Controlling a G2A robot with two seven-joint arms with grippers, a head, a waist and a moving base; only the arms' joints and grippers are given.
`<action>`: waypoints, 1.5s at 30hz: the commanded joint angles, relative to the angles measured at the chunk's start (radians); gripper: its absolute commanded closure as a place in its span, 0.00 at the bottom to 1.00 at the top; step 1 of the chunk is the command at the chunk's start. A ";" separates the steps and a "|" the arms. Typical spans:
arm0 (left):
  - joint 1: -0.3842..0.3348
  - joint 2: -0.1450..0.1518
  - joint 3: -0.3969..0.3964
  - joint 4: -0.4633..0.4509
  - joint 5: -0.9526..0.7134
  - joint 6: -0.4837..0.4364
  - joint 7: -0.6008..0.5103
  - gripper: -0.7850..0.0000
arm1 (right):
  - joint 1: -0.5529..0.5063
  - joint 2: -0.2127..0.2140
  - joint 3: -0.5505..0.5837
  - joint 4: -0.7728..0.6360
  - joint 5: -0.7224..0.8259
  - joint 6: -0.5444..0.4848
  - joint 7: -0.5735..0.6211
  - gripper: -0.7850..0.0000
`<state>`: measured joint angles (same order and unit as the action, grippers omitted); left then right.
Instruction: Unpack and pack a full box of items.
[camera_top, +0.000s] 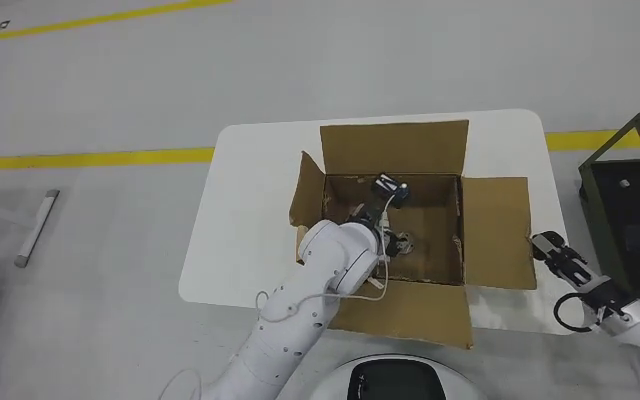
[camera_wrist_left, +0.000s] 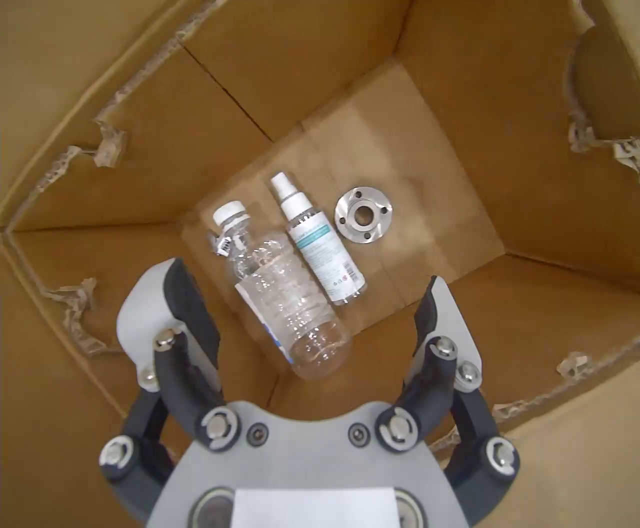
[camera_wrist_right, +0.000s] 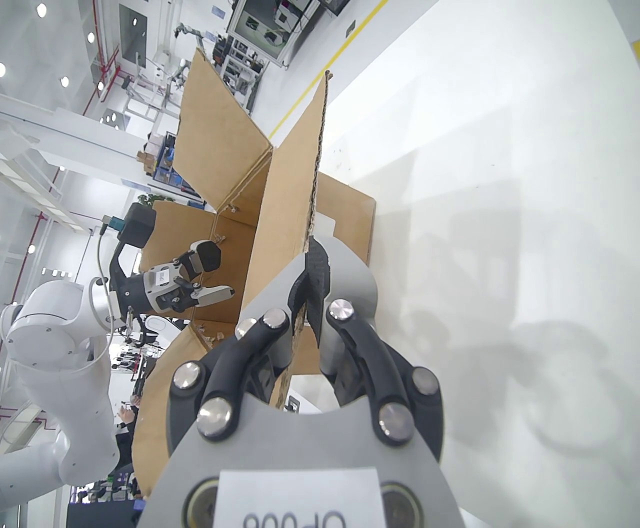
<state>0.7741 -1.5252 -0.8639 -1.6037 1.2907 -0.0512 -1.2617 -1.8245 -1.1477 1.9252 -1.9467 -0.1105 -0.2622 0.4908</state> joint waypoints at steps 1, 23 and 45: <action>-0.001 0.000 0.000 0.000 0.002 0.000 0.000 0.00 | -0.001 0.000 0.002 -0.006 0.003 0.003 -0.001 1.00; 0.012 -0.002 0.024 0.053 0.116 0.038 0.009 0.00 | 0.022 0.004 -0.009 -0.017 -0.026 0.014 -0.002 1.00; -0.128 -0.088 0.046 0.372 0.031 0.328 -0.112 0.00 | 0.025 0.005 -0.013 -0.011 -0.034 0.020 -0.014 1.00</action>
<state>0.6484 -1.6110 -0.8202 -1.2424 1.3206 0.2738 -1.3743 -1.8004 -1.1431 1.9122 -1.9580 -0.1450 -0.2424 0.4766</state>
